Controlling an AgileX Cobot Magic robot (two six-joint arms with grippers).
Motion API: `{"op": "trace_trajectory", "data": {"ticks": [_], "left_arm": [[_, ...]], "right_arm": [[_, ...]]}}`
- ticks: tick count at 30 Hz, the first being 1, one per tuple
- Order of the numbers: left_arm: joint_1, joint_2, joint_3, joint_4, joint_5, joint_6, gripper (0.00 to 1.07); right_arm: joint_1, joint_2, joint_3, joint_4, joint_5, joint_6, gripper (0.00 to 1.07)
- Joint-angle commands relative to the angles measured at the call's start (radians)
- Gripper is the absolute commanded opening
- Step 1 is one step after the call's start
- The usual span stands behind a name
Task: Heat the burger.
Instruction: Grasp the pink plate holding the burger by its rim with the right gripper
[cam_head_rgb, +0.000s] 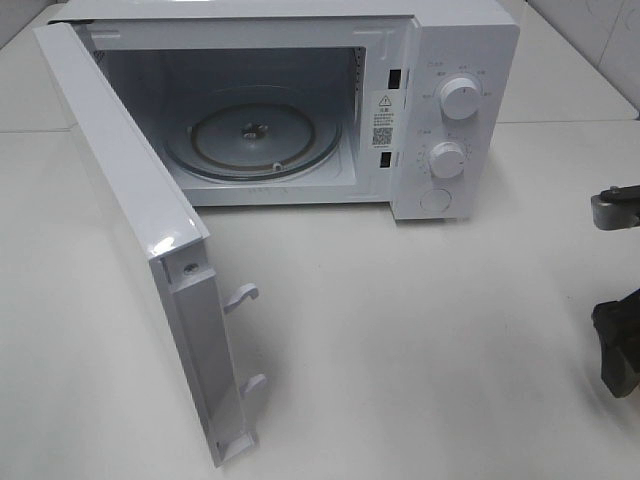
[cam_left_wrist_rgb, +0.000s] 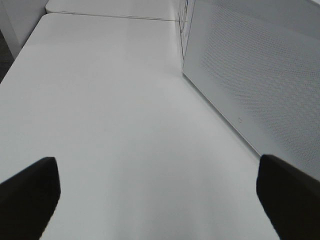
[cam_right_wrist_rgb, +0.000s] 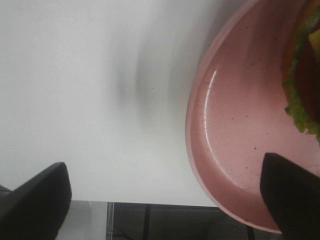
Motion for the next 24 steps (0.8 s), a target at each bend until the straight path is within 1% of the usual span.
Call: {"op": "trace_trajectory", "data": {"ticks": [1,9,16,20,22,24], "left_arm": [[0.003,-0.01,0.002,-0.001,-0.016,0.0,1.0],[0.003,-0.01,0.002,-0.001,-0.016,0.0,1.0],[0.003,-0.01,0.002,-0.001,-0.016,0.0,1.0],[0.003,-0.01,0.002,-0.001,-0.016,0.0,1.0],[0.003,-0.01,0.002,-0.001,-0.016,0.0,1.0],[0.003,-0.01,0.002,-0.001,-0.016,0.0,1.0]], "right_arm": [[-0.018,-0.004,0.02,-0.008,-0.042,0.015,0.93],[-0.02,0.008,0.076,-0.005,-0.175,0.017,0.9],[-0.02,0.117,0.087,-0.007,-0.249,0.021,0.88],[-0.02,0.152,0.087,-0.013,-0.279,0.021,0.88],[-0.02,0.174,0.087,-0.029,-0.294,0.029,0.87],[-0.02,0.196,0.087,-0.079,-0.314,0.066,0.86]]}}
